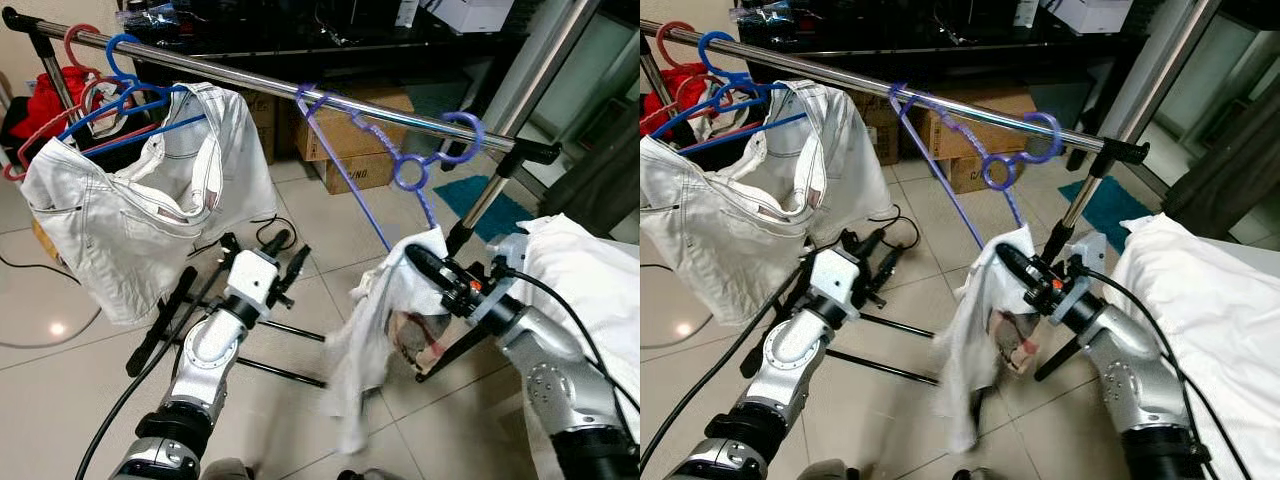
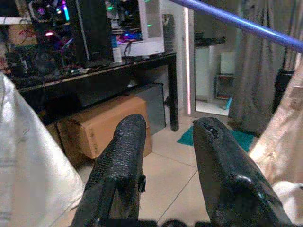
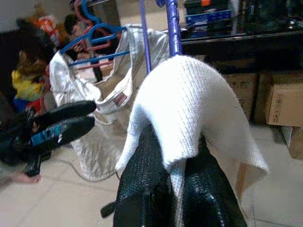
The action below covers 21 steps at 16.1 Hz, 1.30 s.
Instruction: Hang hanger
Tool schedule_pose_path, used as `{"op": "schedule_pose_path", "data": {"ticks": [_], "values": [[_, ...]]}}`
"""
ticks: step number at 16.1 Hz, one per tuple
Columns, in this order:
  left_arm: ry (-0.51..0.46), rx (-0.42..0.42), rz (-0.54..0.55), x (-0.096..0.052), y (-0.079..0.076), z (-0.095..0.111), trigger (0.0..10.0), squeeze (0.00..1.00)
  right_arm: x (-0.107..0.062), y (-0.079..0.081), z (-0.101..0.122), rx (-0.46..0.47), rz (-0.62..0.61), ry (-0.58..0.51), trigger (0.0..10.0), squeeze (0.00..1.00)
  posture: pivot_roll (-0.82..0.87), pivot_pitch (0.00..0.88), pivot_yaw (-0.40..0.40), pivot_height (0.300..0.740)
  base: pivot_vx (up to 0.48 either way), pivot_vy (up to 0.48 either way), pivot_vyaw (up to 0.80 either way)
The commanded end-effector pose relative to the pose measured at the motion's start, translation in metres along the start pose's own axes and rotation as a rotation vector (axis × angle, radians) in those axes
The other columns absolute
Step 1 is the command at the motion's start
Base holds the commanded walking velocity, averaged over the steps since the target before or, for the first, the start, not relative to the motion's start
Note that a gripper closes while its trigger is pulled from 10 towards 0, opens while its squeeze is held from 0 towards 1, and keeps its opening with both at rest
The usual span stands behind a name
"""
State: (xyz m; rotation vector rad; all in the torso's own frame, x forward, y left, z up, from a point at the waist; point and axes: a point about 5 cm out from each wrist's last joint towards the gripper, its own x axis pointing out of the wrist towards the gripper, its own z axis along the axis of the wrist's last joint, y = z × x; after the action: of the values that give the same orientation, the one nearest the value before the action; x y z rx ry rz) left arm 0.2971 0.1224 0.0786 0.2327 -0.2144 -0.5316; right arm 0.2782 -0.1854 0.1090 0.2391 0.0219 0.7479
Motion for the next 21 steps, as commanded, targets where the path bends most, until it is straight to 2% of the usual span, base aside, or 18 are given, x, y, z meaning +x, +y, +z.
{"op": "schedule_pose_path", "data": {"ticks": [1, 2, 6, 10, 11, 12, 13, 15, 16, 17, 19, 21], "values": [[-0.013, 0.067, -0.062, 0.001, -0.001, 0.005, 10.0, 0.0, -0.009, -0.004, 0.013, -0.07, 0.056, 0.003, 0.0, 0.0, 0.09, 0.019, -0.113, 0.74, 0.0, 0.0, 0.0], [-0.015, 0.085, -0.076, 0.001, -0.001, 0.007, 10.0, 0.0, -0.012, -0.004, 0.015, -0.08, 0.08, 0.008, 0.0, 0.0, 0.09, 0.019, -0.113, 0.74, 0.0, 0.0, 0.0], [-0.038, 0.155, -0.228, 0.002, -0.002, 0.018, 10.0, 0.0, -0.03, 0.009, 0.022, -0.234, 0.271, 0.128, 0.0, 0.0, 0.07, 0.024, -0.088, 0.74, 0.0, 0.0, 0.0], [0.015, 0.221, -0.348, -0.005, 0.0, 0.016, 10.0, 0.0, -0.039, 0.012, 0.027, -0.351, 0.371, 0.221, 0.0, 0.0, 0.07, 0.023, -0.074, 0.74, 0.0, 0.0, 0.0], [0.028, 0.223, -0.371, -0.007, 0.002, 0.016, 10.0, 0.05, -0.039, 0.016, 0.023, -0.4, 0.403, 0.255, 0.0, 0.0, 0.07, 0.022, -0.075, 0.74, 0.0, 0.0, 0.0], [0.035, 0.221, -0.4, -0.009, 0.004, 0.017, 10.0, 1.0, -0.038, 0.019, 0.019, -0.449, 0.423, 0.279, 0.0, 0.0, 0.07, 0.022, -0.075, 0.74, 0.0, 0.0, 0.0], [0.047, 0.232, -0.449, -0.012, 0.003, 0.018, 10.0, 1.0, -0.034, 0.02, 0.016, -0.508, 0.427, 0.294, 0.0, 0.0, 0.08, 0.022, -0.076, 0.74, 0.0, 0.0, 0.0], [0.065, 0.26, -0.487, -0.015, 0.0, 0.017, 10.0, 1.0, -0.024, 0.016, 0.015, -0.565, 0.37, 0.287, 0.0, 0.0, 0.08, 0.021, -0.076, 0.74, 0.0, 0.0, 0.0], [0.071, 0.248, -0.487, -0.016, -0.002, 0.017, 10.0, 1.0, -0.019, 0.014, 0.017, -0.569, 0.345, 0.274, 0.0, 0.0, 0.09, 0.022, -0.075, 0.74, 0.0, 0.0, 0.0], [0.103, 0.211, -0.492, -0.019, -0.008, 0.011, 10.0, 0.0, -0.012, 0.014, 0.019, -0.561, 0.322, 0.244, 0.0, 0.0, 0.09, 0.021, -0.076, 0.74, 0.0, 0.0, 0.0], [0.138, 0.152, -0.503, -0.022, -0.015, 0.005, 10.0, 0.0, -0.011, 0.012, 0.016, -0.594, 0.314, 0.269, 0.0, 0.0, 0.09, 0.02, -0.078, 0.74, 0.0, 0.0, 0.0], [0.195, 0.057, -0.525, -0.026, -0.024, -0.003, 10.0, 0.0, -0.007, -0.001, 0.006, -0.665, 0.221, 0.361, 0.0, 0.0, 0.09, 0.02, -0.078, 0.74, 0.0, 0.0, 0.0]]}}
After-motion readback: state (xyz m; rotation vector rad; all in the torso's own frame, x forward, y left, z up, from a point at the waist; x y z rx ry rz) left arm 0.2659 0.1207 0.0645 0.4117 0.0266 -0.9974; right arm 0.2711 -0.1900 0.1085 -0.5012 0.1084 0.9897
